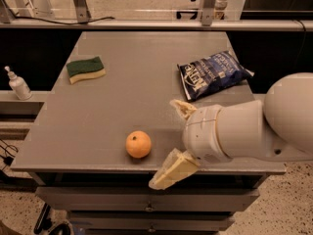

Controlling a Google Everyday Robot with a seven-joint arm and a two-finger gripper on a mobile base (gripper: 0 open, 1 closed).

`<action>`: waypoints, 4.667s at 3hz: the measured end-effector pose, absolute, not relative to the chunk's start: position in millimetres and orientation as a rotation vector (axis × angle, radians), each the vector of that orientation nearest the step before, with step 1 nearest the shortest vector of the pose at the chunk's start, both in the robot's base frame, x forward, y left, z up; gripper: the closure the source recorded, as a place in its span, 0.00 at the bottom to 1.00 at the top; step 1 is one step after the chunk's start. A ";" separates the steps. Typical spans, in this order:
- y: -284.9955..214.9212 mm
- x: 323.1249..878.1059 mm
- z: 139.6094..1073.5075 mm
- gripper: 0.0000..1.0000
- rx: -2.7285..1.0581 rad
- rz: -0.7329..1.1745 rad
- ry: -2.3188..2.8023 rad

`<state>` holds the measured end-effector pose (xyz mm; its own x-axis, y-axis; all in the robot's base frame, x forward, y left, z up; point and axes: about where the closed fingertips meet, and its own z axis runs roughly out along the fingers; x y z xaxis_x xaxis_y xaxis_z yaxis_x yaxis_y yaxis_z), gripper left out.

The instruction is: Move orange near sponge

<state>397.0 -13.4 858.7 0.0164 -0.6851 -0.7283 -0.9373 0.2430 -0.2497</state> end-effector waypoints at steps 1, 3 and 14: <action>-2.3 401.5 844.2 0.00 -1.488 0.426 1.730; 18.7 414.5 823.3 0.18 -1.438 0.460 1.741; 32.9 427.7 825.6 0.65 -1.312 0.561 1.854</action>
Offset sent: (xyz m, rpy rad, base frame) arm 0.0192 0.0323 -0.0467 0.0811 0.0312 -0.0352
